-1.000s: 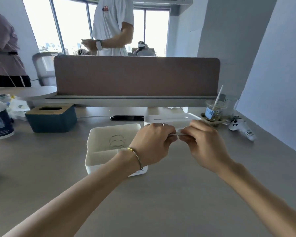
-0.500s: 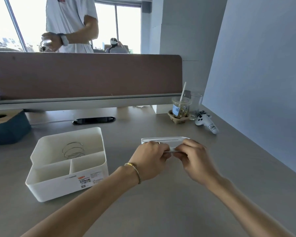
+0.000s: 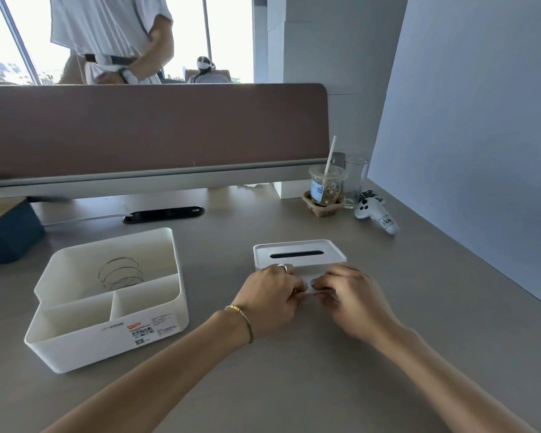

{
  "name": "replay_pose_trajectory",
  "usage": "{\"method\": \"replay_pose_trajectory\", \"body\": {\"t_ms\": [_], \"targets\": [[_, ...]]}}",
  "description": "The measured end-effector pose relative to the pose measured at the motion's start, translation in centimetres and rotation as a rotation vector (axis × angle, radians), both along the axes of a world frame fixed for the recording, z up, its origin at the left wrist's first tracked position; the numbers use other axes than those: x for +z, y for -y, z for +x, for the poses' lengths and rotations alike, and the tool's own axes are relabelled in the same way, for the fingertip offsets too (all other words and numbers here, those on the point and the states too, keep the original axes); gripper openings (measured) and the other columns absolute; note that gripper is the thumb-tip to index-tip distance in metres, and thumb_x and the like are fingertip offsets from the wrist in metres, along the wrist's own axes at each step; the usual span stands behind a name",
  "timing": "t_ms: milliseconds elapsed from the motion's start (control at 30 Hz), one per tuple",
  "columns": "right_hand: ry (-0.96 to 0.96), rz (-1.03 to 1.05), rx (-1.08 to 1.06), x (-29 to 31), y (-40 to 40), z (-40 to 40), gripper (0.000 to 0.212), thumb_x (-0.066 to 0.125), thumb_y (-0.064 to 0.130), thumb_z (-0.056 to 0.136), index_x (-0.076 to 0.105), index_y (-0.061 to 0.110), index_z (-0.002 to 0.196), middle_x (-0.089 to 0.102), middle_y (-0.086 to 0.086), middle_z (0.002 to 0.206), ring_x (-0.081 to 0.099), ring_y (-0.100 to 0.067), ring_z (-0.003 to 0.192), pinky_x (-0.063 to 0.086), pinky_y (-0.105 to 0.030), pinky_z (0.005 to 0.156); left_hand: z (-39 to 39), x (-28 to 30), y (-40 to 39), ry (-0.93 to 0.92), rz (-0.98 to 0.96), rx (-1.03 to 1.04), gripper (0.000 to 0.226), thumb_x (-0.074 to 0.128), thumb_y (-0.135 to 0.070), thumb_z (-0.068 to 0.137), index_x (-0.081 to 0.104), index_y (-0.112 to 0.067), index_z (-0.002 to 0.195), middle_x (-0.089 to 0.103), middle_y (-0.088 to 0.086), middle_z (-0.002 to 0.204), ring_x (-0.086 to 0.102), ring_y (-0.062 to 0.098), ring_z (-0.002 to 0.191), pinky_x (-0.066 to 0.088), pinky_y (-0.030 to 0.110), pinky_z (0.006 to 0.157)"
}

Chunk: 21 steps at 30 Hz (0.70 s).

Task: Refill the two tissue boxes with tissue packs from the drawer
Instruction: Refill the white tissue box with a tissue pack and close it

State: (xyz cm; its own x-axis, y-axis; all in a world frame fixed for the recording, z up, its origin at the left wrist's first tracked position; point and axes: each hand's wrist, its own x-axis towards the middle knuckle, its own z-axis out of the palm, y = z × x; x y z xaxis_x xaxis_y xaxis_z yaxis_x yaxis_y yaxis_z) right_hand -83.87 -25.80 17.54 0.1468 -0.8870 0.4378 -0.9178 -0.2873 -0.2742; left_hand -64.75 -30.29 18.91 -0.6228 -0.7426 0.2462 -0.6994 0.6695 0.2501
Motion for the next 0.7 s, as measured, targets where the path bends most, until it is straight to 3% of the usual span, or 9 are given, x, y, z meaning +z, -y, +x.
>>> {"method": "replay_pose_trajectory", "body": {"t_ms": [333,500,700], "targets": [[-0.002,0.015,-0.035,1.8,-0.6,0.8,0.012,0.066,0.035,0.083,0.072,0.027,0.091,0.066,0.013,0.088,0.062,-0.013,0.093,0.053,-0.034,0.071,0.5,0.8,-0.6,0.015,-0.030,0.032,0.026,0.051,-0.036,0.097,0.073,-0.029,0.109,0.062,-0.005,0.107,0.061,0.021,0.100,0.041,0.030,0.068],[-0.012,-0.019,-0.048,4.6,-0.1,3.3,0.030,0.067,0.034,0.087,0.066,0.027,0.116,0.067,0.012,0.114,0.059,-0.016,0.109,0.048,-0.032,0.086,3.0,3.4,-0.4,-0.040,-0.112,0.083,0.037,0.056,-0.044,0.093,0.063,-0.030,0.127,0.060,-0.004,0.122,0.055,0.019,0.115,0.040,0.031,0.098],[-0.020,-0.050,0.038,7.1,0.9,9.2,0.042,0.063,0.039,0.087,0.059,0.029,0.128,0.063,0.008,0.121,0.057,-0.021,0.114,0.048,-0.039,0.093,8.7,6.3,-0.7,-0.044,-0.197,0.210,0.055,0.060,-0.049,0.089,0.053,-0.030,0.139,0.057,0.000,0.128,0.053,0.021,0.121,0.039,0.037,0.105]]}}
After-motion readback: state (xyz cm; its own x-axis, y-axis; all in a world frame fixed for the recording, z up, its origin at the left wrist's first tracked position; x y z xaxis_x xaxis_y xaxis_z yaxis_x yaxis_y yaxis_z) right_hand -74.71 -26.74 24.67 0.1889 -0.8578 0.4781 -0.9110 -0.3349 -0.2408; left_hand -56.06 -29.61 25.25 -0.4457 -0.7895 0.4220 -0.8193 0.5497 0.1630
